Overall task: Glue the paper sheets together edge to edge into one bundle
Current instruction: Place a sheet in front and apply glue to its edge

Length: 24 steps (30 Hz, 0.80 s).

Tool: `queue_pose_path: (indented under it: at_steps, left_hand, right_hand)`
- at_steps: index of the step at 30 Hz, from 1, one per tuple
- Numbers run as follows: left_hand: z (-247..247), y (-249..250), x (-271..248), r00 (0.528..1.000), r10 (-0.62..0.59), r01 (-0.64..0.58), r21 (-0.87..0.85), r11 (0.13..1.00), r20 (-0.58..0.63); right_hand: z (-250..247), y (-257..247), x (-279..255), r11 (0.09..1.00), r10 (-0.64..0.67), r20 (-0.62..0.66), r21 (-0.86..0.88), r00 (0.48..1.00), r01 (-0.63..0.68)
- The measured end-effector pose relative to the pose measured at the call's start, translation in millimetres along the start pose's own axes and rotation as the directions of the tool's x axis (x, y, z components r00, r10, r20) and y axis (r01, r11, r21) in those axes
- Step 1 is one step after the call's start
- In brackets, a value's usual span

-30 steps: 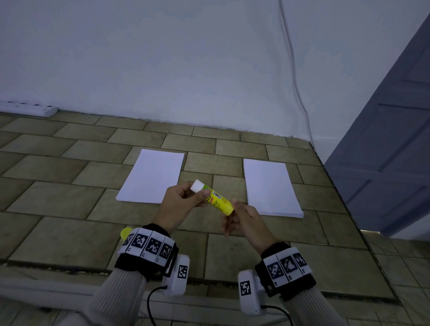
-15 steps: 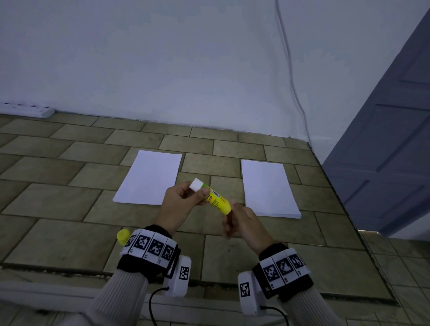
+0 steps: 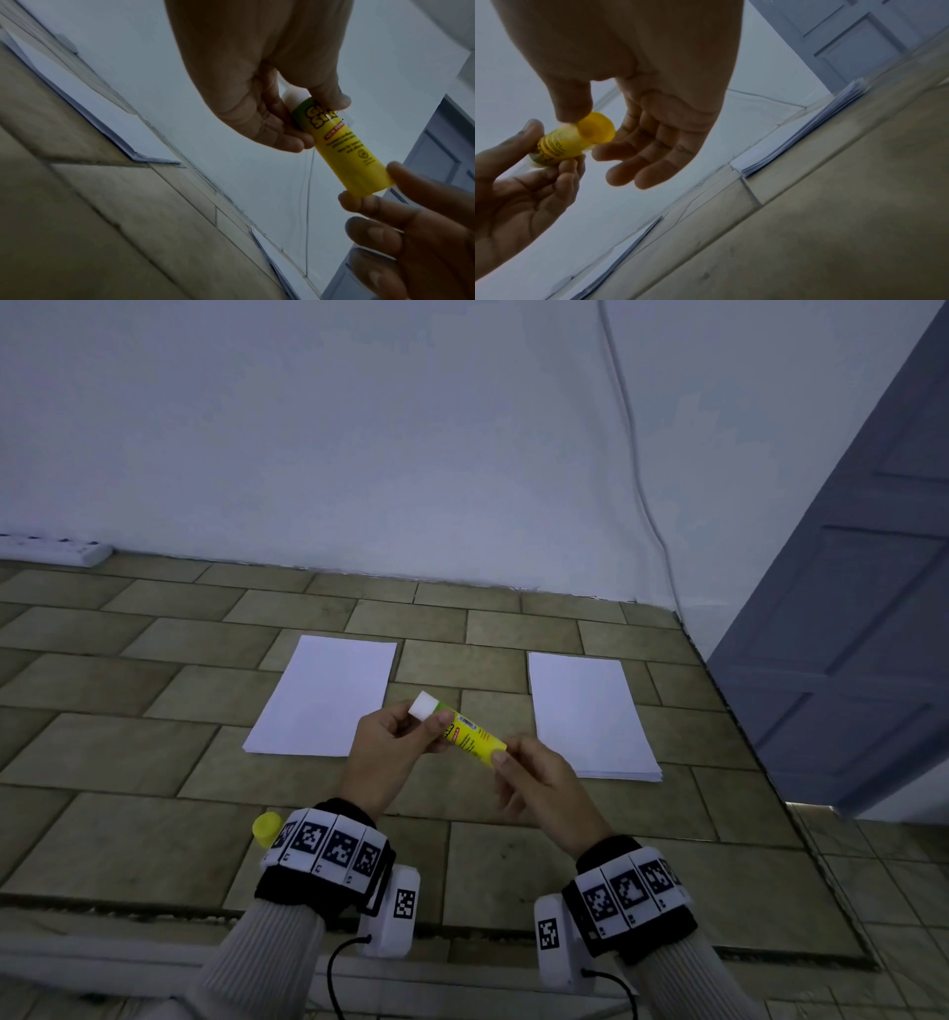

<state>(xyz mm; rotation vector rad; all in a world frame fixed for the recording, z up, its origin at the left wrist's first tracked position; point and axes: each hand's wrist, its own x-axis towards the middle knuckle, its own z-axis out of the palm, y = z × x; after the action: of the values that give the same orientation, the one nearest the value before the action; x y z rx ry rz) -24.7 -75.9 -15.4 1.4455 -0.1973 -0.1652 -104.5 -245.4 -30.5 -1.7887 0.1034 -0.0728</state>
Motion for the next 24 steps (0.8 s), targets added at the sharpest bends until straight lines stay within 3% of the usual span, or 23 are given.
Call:
queue_pose_path:
  at_steps: [5,13,16,20,24]
  left_hand:
    - [3.7,-1.1,-1.1,1.000,0.000,0.000,0.009,1.000,0.030]
    - [2.7,-0.8,-2.0,1.000,-0.001,0.001,0.009,1.000,0.013]
    - [3.1,0.0,-2.5,0.999,-0.012,0.011,0.014,1.000,0.031]
    - [5.6,0.8,-4.8,0.998,-0.015,0.014,0.013,1.000,0.062]
    - [4.2,0.9,-5.7,1.000,-0.006,0.005,0.011,1.000,0.019]
  right_hand:
    - [1.2,-2.9,-1.8,0.986,0.144,0.016,0.078,0.989,-0.145]
    - [-2.9,0.4,-2.0,0.998,-0.056,-0.038,0.012,0.998,0.057]
    - [-4.0,-3.1,-3.7,1.000,-0.015,0.001,0.017,1.000,0.015]
    - [-0.8,-6.3,-5.0,0.985,0.135,0.030,0.103,0.990,-0.137]
    - [-1.7,-5.7,-4.9,0.998,0.056,0.017,0.037,0.998,-0.057]
